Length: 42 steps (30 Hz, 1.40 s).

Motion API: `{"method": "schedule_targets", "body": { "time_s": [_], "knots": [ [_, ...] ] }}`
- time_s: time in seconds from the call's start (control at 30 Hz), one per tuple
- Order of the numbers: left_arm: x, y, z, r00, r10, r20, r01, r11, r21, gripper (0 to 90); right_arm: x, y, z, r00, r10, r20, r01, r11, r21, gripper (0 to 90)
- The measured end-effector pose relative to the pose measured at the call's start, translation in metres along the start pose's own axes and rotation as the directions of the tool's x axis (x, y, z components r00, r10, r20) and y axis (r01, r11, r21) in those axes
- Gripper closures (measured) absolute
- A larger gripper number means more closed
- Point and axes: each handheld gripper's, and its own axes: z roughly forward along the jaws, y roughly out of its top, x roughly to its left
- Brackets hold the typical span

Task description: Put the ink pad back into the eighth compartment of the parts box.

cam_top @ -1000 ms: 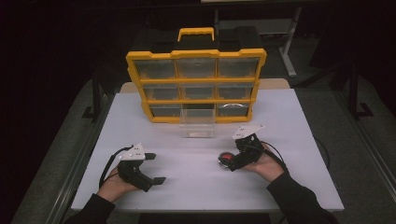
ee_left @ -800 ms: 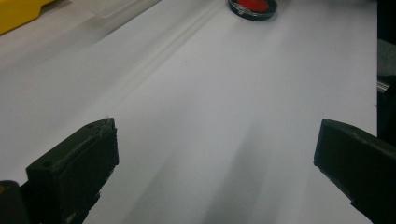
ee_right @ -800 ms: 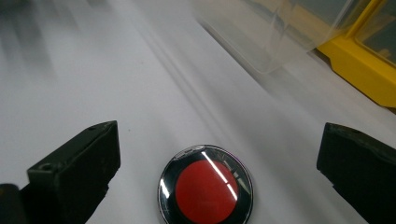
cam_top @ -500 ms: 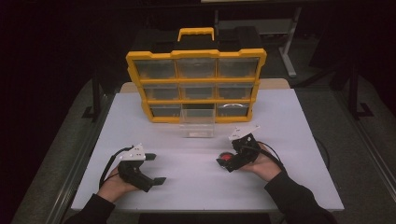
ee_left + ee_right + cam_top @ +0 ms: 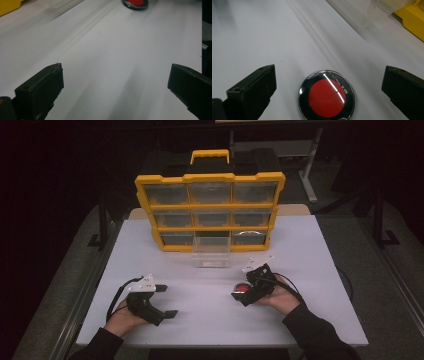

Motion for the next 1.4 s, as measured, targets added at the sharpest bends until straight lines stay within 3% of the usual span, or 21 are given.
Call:
{"method": "schedule_targets", "body": {
  "time_s": [1.13,1.4],
  "knots": [
    [0.000,0.000,0.000,1.0000,0.002,0.001,-0.002,1.0000,0.008,0.0,0.001,-0.005,0.017,0.9998,0.017,-0.010,-0.016,0.994,0.108,0.0],
    [0.000,0.000,0.001,1.0000,0.002,0.001,-0.002,1.0000,0.009,0.0,0.000,-0.005,0.016,0.9996,0.029,-0.002,-0.029,0.993,0.114,5.9]
  ]
}}
